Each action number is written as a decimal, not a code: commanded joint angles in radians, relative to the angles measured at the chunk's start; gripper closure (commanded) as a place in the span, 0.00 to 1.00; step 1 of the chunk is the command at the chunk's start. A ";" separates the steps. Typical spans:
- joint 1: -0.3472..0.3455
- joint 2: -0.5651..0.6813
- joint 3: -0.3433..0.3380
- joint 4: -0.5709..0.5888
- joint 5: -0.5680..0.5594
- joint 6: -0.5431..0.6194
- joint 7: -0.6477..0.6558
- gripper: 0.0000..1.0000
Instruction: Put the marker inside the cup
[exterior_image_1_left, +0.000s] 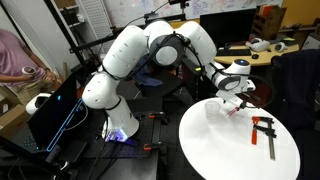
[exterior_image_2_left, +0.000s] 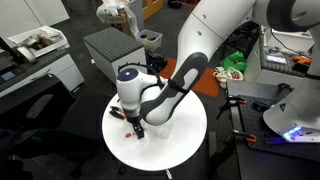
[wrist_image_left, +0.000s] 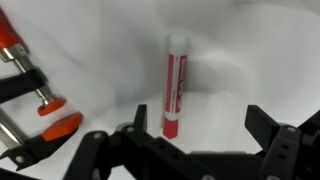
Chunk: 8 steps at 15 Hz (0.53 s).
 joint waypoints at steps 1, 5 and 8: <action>-0.006 0.055 0.009 0.087 0.006 -0.062 -0.027 0.00; -0.002 0.095 0.004 0.143 0.006 -0.101 -0.023 0.00; -0.001 0.116 0.003 0.175 0.007 -0.124 -0.023 0.00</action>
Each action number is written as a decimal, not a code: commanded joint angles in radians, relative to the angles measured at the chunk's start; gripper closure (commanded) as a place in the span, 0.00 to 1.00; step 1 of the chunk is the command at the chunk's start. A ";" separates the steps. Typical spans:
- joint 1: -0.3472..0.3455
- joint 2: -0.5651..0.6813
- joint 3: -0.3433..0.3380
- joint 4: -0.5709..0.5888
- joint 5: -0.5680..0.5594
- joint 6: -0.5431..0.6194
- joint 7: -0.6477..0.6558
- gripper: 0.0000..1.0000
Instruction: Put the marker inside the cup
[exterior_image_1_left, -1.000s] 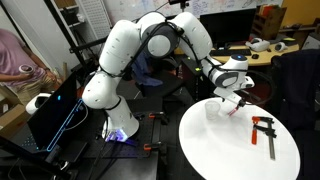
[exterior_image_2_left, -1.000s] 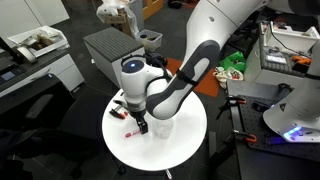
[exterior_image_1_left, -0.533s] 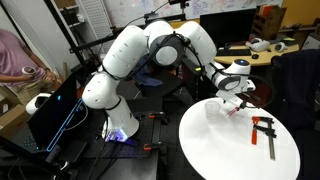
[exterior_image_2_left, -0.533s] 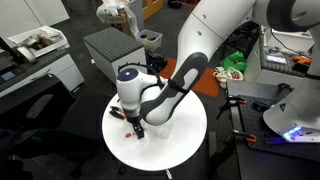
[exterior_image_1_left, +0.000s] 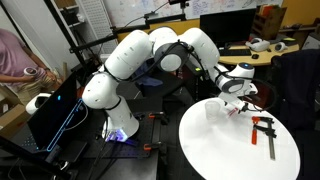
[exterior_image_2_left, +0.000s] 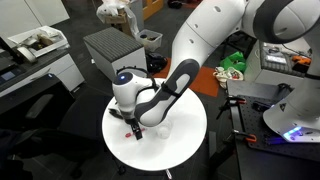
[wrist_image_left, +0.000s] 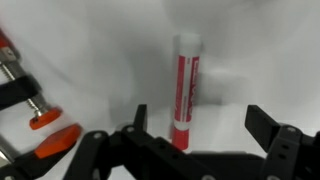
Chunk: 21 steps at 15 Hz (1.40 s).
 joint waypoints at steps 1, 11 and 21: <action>-0.001 0.036 0.003 0.072 0.008 -0.065 -0.023 0.01; 0.000 0.088 0.000 0.157 0.014 -0.132 -0.022 0.08; 0.001 0.117 -0.003 0.206 0.016 -0.162 -0.019 0.78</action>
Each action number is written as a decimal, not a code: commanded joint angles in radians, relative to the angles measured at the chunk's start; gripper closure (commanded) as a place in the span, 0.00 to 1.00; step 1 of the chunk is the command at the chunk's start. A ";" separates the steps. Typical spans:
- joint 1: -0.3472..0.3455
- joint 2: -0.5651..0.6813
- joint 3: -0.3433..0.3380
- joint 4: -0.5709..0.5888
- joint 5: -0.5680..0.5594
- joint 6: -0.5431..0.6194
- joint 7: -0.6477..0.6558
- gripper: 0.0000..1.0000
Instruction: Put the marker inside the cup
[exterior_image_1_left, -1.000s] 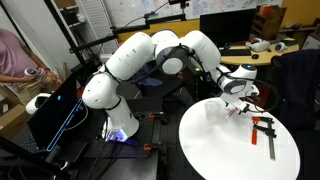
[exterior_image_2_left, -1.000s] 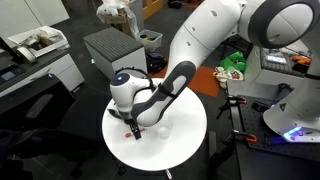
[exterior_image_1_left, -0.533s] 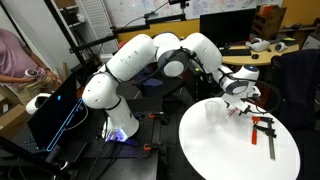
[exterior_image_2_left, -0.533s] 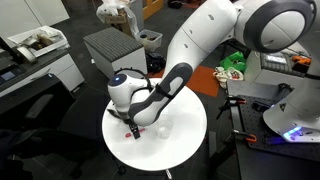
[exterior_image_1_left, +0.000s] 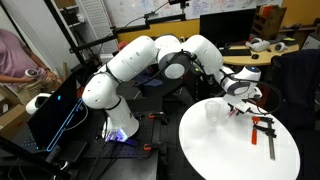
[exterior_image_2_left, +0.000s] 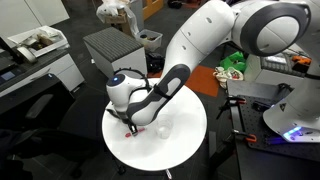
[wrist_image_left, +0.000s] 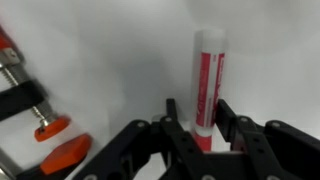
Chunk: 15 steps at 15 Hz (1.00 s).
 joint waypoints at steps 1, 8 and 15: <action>0.002 0.015 -0.001 0.043 0.015 -0.047 -0.018 0.87; 0.015 -0.012 -0.014 0.016 0.016 -0.036 0.026 0.95; 0.027 -0.086 -0.026 -0.056 0.021 -0.003 0.117 0.95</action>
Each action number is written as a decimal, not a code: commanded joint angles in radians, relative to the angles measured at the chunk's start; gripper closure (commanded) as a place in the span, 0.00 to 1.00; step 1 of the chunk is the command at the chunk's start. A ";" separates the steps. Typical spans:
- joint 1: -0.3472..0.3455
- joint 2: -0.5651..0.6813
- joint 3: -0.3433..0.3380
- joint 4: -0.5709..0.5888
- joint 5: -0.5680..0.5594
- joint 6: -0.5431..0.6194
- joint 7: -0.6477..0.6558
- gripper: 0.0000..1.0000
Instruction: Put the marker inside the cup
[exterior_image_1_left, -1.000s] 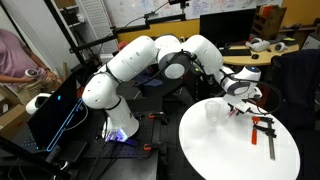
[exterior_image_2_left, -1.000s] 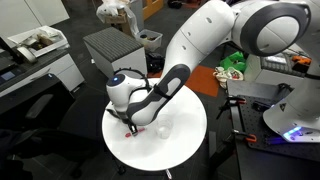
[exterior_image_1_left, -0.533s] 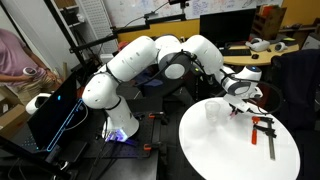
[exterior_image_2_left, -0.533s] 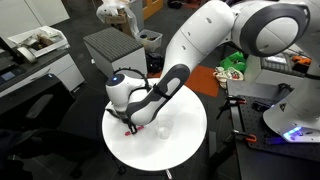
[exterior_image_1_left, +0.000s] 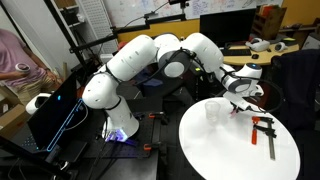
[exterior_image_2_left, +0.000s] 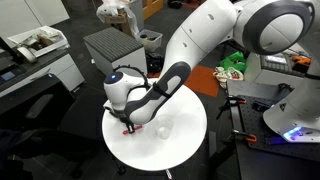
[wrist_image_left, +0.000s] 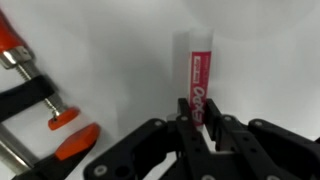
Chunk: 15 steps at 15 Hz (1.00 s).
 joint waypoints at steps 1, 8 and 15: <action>0.022 -0.082 -0.027 -0.074 0.019 0.010 0.062 0.95; 0.044 -0.189 -0.058 -0.172 0.007 0.031 0.138 0.95; 0.088 -0.322 -0.102 -0.312 -0.019 0.093 0.213 0.95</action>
